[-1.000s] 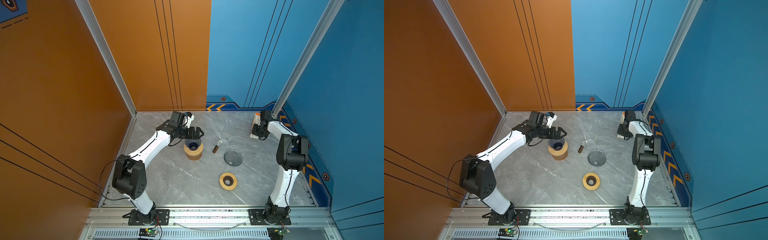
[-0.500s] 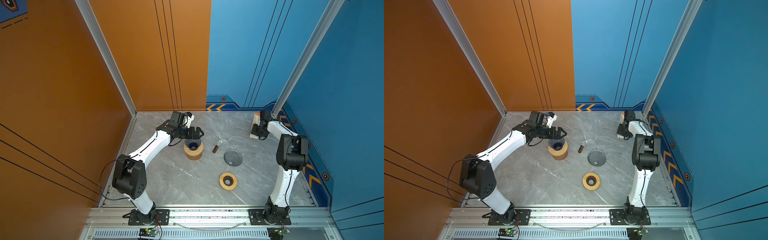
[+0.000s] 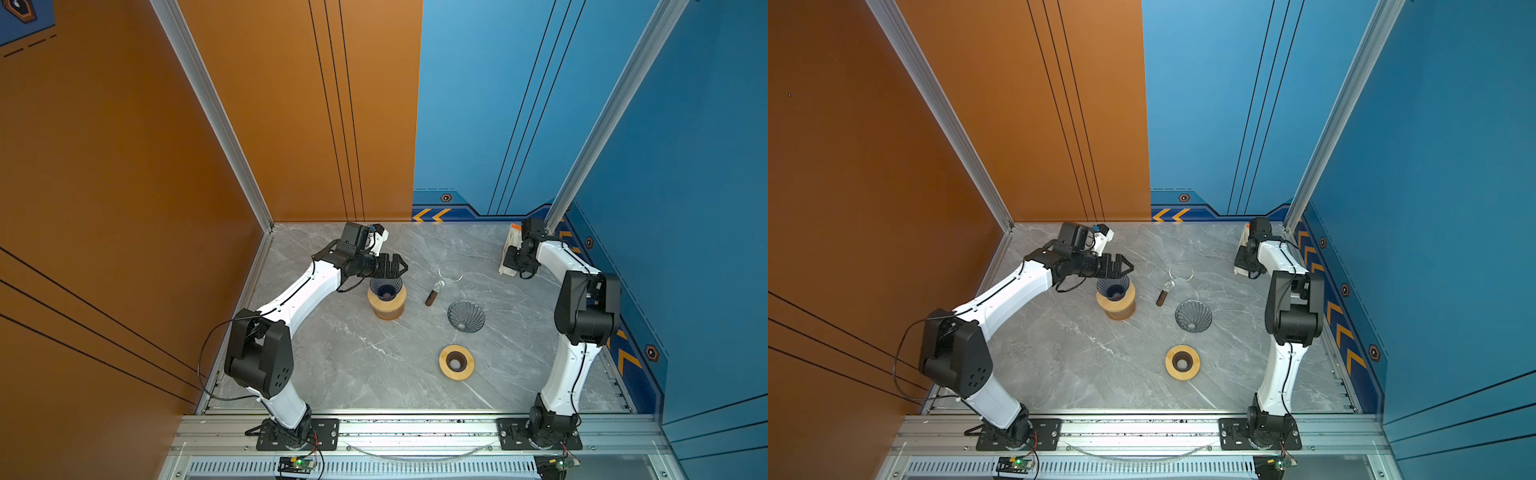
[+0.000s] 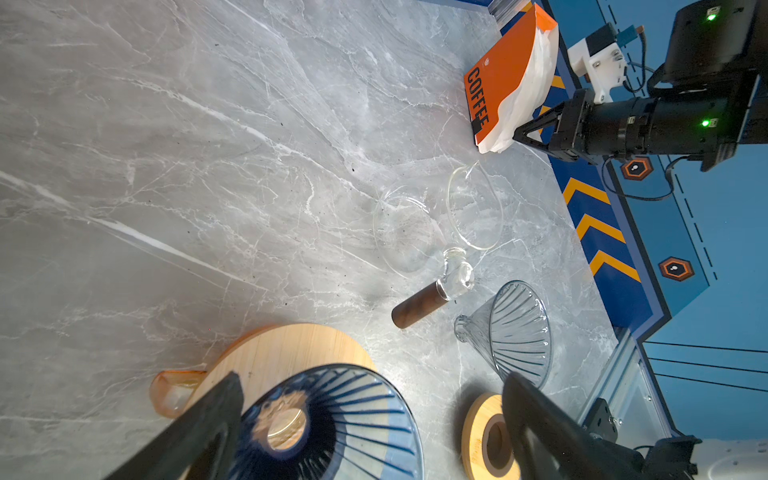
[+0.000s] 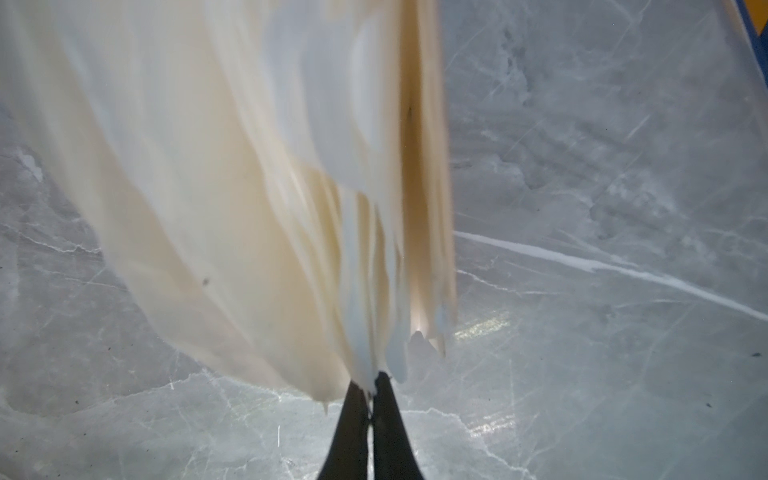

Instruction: Place the coffee filter in the dripper

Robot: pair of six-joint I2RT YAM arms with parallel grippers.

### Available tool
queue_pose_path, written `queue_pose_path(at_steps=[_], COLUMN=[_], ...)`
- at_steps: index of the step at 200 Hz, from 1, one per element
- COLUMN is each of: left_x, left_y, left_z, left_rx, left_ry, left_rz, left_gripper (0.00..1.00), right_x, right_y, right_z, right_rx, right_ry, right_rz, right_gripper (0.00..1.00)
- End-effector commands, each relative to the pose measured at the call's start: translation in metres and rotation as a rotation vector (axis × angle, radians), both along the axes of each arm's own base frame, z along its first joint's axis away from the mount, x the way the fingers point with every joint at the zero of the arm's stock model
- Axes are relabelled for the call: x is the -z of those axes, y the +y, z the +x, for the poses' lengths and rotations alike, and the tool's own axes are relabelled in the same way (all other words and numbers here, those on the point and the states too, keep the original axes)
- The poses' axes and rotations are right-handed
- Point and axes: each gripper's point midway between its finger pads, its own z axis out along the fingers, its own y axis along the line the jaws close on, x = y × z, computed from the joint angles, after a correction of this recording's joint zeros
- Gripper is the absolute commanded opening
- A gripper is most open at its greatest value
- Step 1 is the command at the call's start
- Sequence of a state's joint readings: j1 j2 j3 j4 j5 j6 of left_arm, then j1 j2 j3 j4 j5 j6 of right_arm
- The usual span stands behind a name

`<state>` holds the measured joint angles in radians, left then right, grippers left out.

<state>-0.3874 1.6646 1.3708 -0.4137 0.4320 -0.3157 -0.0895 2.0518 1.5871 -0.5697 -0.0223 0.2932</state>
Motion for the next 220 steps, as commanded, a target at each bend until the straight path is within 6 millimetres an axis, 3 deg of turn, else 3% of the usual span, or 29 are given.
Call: queue_pose_path(at_steps=[1, 46, 112, 181, 220], left_x=[0.000, -0.001, 0.000, 0.002, 0.003], left_y=[-0.009, -0.009, -0.010, -0.010, -0.010], left_z=[-0.003, -0.002, -0.001, 0.000, -0.002], left_rx=[0.028, 0.029, 0.031, 0.030, 0.029], left_ry=[0.023, 0.020, 0.024, 0.031, 0.032], left_rz=[-0.020, -0.021, -0.023, -0.023, -0.022], left_gripper=[0.98, 0.98, 0.98, 0.98, 0.98], right_x=[-0.005, -0.007, -0.007, -0.014, -0.014], right_y=[0.001, 0.002, 0.003, 0.003, 0.003], right_z=[-0.011, -0.014, -0.010, 0.015, 0.015], right_rx=[0.009, 0.010, 0.006, 0.001, -0.002], right_ry=[0.019, 0.019, 0.011, -0.041, -0.042], right_rz=[-0.009, -0.014, -0.010, -0.005, 0.002], right_gripper=[0.03, 0.15, 0.18, 0.22, 0.23])
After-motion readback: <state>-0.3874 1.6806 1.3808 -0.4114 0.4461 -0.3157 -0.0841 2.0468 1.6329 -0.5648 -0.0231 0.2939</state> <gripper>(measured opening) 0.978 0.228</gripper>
